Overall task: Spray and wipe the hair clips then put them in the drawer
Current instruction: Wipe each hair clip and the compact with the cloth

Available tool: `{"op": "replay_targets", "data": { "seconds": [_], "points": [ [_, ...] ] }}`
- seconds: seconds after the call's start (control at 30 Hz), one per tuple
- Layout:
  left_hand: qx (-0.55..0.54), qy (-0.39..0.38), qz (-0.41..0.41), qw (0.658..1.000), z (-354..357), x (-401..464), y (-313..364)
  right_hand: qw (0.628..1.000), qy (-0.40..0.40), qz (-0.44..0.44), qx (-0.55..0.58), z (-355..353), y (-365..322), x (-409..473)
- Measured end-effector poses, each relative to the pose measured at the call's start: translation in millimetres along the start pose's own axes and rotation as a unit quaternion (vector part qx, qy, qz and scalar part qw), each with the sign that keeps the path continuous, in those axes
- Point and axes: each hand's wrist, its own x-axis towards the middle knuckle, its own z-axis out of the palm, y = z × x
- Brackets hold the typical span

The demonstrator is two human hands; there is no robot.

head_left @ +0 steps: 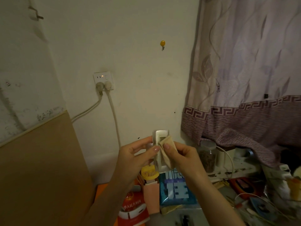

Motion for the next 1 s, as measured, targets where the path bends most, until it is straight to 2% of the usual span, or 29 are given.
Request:
{"op": "replay_targets", "data": {
  "seconds": [0.4,0.57,0.77,1.0],
  "points": [
    [-0.093,0.08,-0.013,0.992,-14,8,-7,0.999,-0.029,0.03,-0.028,1,20,-12],
    [-0.117,0.047,-0.027,0.992,-20,10,-9,0.999,0.005,0.014,-0.05,-4,13,-7],
    [-0.111,-0.002,-0.034,0.993,-12,9,-18,0.998,0.052,-0.011,-0.02,-11,12,-9],
    [-0.096,-0.047,-0.103,0.989,18,-1,-45,0.995,0.068,-0.026,-0.067,-33,23,-34]
  ]
}}
